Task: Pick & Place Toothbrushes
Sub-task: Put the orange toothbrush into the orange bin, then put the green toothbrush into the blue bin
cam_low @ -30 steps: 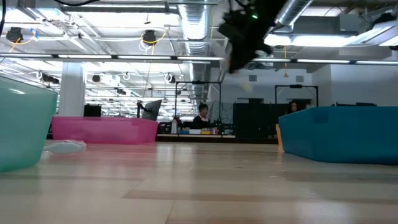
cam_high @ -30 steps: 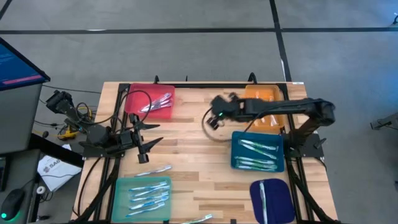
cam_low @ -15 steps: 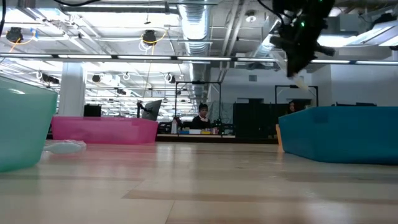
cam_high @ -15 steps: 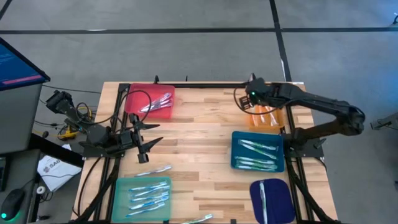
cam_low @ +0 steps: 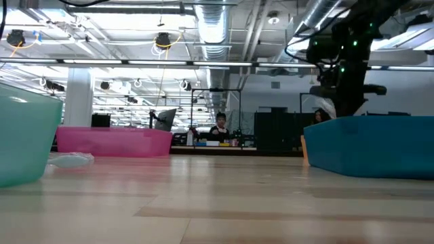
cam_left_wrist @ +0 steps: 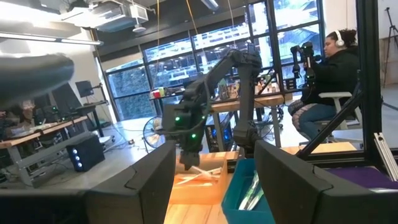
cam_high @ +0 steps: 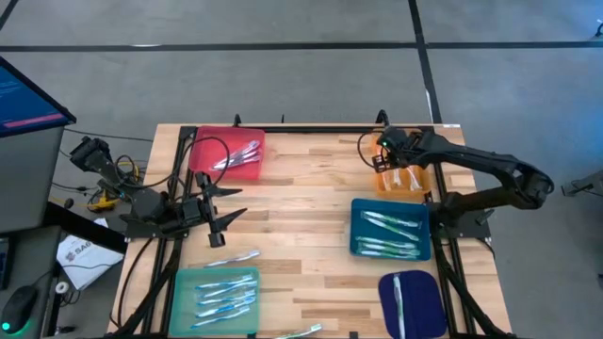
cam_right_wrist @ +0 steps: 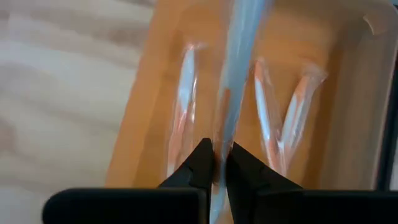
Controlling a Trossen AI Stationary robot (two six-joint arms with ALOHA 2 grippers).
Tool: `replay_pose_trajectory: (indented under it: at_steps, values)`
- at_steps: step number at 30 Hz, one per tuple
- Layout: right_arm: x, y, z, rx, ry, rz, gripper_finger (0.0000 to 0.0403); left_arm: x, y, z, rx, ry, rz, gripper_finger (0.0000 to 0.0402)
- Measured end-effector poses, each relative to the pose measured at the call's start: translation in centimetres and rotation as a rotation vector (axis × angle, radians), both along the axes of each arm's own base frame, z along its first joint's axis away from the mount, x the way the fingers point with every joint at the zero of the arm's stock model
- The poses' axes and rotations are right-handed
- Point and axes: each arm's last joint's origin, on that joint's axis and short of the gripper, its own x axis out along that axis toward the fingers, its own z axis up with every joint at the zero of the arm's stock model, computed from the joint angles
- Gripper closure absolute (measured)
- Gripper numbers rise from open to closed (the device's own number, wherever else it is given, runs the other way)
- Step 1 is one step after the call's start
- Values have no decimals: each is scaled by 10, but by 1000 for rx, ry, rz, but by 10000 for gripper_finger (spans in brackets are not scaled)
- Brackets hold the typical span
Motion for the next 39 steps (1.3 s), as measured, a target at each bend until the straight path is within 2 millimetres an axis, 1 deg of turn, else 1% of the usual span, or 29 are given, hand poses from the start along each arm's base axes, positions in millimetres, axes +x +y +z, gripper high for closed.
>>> replay_pose_trajectory:
  at_steps: [4,9,12,14,17,19,21,25,29,35,39]
  values:
    - [-2,-8,-15,24,3,-23,387,0,0,0,1,0,-3,190]
    - [2,-19,-35,144,18,0,367,0,0,0,2,1,-4,190]
    - [3,-24,-45,176,52,-2,365,0,0,0,2,1,-4,190]
    - [4,-26,-50,190,70,-4,369,0,0,0,2,1,-4,190]
    - [6,-28,-52,180,60,-2,371,0,0,0,3,2,-4,190]
    - [8,-28,-51,166,46,5,363,0,0,0,3,3,-4,190]
    - [7,-28,-48,152,33,15,346,0,0,-1,5,5,-4,190]
    - [5,-26,-39,129,13,25,303,0,0,-1,5,6,-1,190]
    - [1,-23,-28,93,-24,27,252,0,0,-1,5,6,0,190]
    - [-5,-14,-8,42,-105,56,183,0,0,-1,5,7,-1,190]
    - [-5,-3,10,19,-196,143,163,0,0,-1,5,7,-1,190]
